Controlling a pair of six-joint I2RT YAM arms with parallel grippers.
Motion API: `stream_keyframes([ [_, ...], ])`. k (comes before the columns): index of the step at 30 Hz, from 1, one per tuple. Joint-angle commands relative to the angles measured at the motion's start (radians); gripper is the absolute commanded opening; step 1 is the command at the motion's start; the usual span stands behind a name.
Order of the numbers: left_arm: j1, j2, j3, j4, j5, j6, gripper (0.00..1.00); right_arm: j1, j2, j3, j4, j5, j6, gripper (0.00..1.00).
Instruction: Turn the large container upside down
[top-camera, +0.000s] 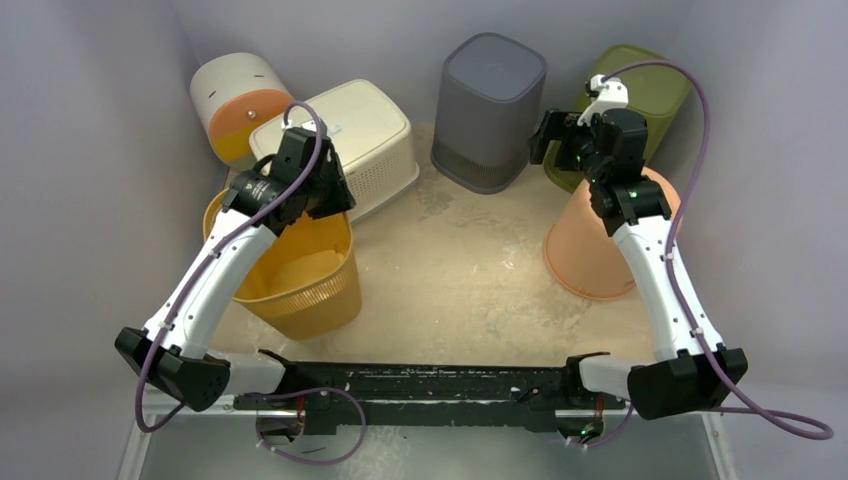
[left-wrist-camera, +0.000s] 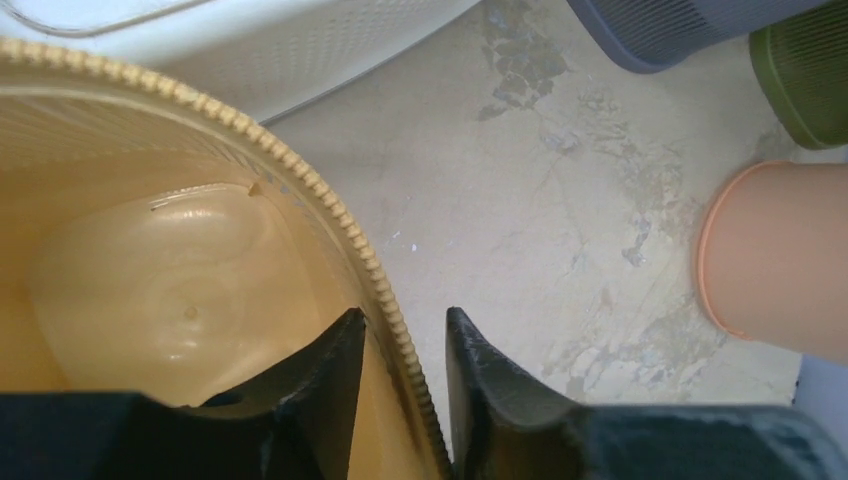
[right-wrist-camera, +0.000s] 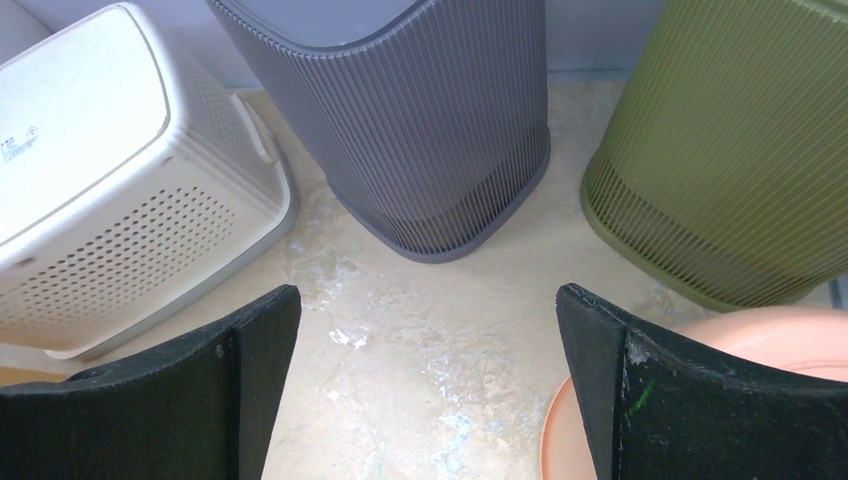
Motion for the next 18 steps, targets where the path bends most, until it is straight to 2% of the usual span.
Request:
stream_keyframes([
  [1, -0.005, -0.008, -0.054, -0.031, -0.084, 0.044, 0.16, 0.003, -0.05, -0.015, 0.024, 0.014, -0.01, 1.0],
  [2, -0.005, -0.006, -0.062, -0.037, -0.088, 0.051, 0.0, 0.003, -0.052, -0.018, 0.026, 0.018, -0.011, 1.0],
  [8, -0.039, -0.024, -0.022, -0.015, -0.066, 0.046, 0.0, 0.003, -0.067, -0.041, 0.032, 0.033, -0.008, 1.0],
  [18, -0.233, 0.07, 0.283, 0.187, 0.068, -0.153, 0.0, 0.003, -0.044, -0.023, 0.03, 0.075, -0.001, 1.0],
])
